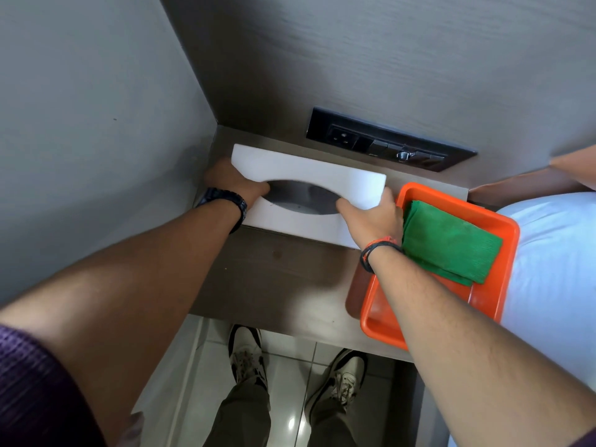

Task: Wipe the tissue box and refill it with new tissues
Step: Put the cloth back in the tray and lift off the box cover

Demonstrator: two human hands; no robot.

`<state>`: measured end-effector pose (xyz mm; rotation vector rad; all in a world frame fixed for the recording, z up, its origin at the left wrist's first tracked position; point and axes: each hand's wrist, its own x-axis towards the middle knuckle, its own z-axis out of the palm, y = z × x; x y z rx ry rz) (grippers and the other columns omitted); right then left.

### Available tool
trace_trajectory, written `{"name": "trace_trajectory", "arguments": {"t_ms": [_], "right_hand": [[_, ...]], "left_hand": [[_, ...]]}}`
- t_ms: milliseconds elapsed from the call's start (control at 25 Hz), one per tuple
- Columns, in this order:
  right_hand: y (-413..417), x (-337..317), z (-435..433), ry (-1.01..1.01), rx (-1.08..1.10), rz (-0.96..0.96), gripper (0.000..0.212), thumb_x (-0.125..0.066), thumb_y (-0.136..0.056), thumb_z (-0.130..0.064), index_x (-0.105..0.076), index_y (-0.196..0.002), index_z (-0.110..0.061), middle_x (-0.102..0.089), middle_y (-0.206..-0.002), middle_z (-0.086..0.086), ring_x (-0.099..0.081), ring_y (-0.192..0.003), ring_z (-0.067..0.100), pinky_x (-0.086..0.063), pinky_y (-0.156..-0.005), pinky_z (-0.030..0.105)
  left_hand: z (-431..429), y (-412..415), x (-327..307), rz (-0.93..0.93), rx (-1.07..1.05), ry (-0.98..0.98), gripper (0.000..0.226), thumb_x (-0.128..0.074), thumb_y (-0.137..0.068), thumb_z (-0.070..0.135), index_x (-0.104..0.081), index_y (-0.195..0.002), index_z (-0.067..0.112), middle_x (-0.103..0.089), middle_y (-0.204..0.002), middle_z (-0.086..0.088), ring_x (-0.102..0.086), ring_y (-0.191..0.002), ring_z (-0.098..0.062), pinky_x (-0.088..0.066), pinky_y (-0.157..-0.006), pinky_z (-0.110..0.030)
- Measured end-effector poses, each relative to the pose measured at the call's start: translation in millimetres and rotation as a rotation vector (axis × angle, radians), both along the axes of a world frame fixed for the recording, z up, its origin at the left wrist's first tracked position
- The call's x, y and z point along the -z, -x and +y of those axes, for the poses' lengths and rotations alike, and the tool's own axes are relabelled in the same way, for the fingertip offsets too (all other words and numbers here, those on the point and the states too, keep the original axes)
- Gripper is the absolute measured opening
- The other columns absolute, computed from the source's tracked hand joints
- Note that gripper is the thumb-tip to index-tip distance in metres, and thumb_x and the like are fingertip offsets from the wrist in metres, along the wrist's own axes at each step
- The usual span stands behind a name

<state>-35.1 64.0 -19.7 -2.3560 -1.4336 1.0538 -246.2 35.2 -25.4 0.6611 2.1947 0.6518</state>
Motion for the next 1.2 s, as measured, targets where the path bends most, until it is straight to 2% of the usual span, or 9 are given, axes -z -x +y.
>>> {"name": "trace_trajectory", "arguments": {"t_ms": [120,240,360,480,800,920,1040,1120,1200], "right_hand": [[-1,-17,-17,-0.021,-0.015,-0.074,0.070,-0.059,-0.052,-0.061,-0.046,-0.111,-0.024,-0.054,-0.111,0.009,-0.056,-0.096,0.035,-0.051,-0.080,0.044],[-2,-24,-48,0.031,-0.039,-0.059,0.073,-0.063,-0.058,-0.058,-0.043,-0.119,-0.023,-0.053,-0.116,0.013,-0.056,-0.102,0.037,-0.049,-0.082,0.042],[-4,-13,-83,0.127,-0.056,-0.031,0.074,-0.068,-0.060,-0.055,-0.046,-0.122,-0.022,-0.059,-0.114,0.015,-0.059,-0.103,0.037,-0.050,-0.086,0.043],[-4,3,-107,0.205,-0.067,-0.001,0.078,-0.070,-0.060,-0.052,-0.046,-0.127,-0.021,-0.060,-0.115,0.013,-0.060,-0.103,0.036,-0.051,-0.086,0.043],[0,33,-109,0.233,-0.138,-0.029,0.078,-0.070,-0.062,-0.049,-0.042,-0.128,-0.018,-0.053,-0.122,0.014,-0.059,-0.103,0.037,-0.048,-0.079,0.036],[1,36,-107,0.241,-0.155,-0.066,0.077,-0.070,-0.063,-0.050,-0.044,-0.125,-0.014,-0.053,-0.122,0.014,-0.059,-0.103,0.036,-0.049,-0.079,0.037],[3,27,-111,0.112,-0.185,-0.162,0.076,-0.065,-0.066,-0.060,-0.048,-0.122,-0.012,-0.055,-0.115,0.014,-0.059,-0.102,0.038,-0.047,-0.075,0.038],[3,16,-107,-0.085,-0.222,-0.204,0.076,-0.062,-0.069,-0.061,-0.047,-0.124,-0.011,-0.054,-0.112,0.015,-0.056,-0.103,0.039,-0.048,-0.075,0.041],[-3,2,-98,-0.267,-0.289,-0.224,0.078,-0.061,-0.071,-0.057,-0.044,-0.131,-0.011,-0.053,-0.115,0.016,-0.052,-0.107,0.039,-0.047,-0.080,0.043]], "left_hand": [[-17,-5,-26,0.121,0.085,-0.049,0.037,-0.077,-0.065,0.022,-0.059,-0.097,0.020,-0.064,-0.104,-0.006,-0.059,-0.090,-0.024,-0.041,-0.069,-0.026],[-46,-6,-37,0.175,0.105,0.027,0.031,-0.077,-0.066,0.022,-0.057,-0.090,0.022,-0.067,-0.105,-0.011,-0.061,-0.092,-0.030,-0.040,-0.067,-0.025],[-78,-5,-24,0.157,0.115,0.186,0.041,-0.077,-0.067,0.022,-0.062,-0.105,0.015,-0.066,-0.110,-0.011,-0.061,-0.096,-0.029,-0.041,-0.067,-0.024],[-102,-3,-6,0.134,0.142,0.296,0.044,-0.078,-0.068,0.019,-0.061,-0.109,0.012,-0.065,-0.112,-0.012,-0.061,-0.098,-0.029,-0.041,-0.068,-0.024],[-116,-1,29,0.138,0.138,0.360,0.051,-0.079,-0.067,0.019,-0.058,-0.112,0.007,-0.063,-0.114,-0.014,-0.060,-0.100,-0.031,-0.042,-0.069,-0.028],[-116,2,32,0.171,0.133,0.341,0.066,-0.082,-0.060,0.028,-0.053,-0.117,0.009,-0.059,-0.117,-0.015,-0.057,-0.103,-0.031,-0.045,-0.074,-0.031],[-118,2,29,0.400,0.290,0.256,0.100,-0.074,-0.048,0.059,-0.036,-0.130,0.017,-0.047,-0.127,-0.015,-0.046,-0.114,-0.036,-0.045,-0.089,-0.045],[-112,-1,22,0.555,0.488,0.184,0.111,-0.064,-0.047,0.071,-0.025,-0.138,0.022,-0.038,-0.140,-0.014,-0.036,-0.125,-0.037,-0.036,-0.099,-0.050],[-101,-8,8,0.596,0.626,0.121,0.115,-0.060,-0.048,0.078,-0.017,-0.141,0.025,-0.031,-0.147,-0.014,-0.029,-0.131,-0.036,-0.029,-0.105,-0.051]]}}
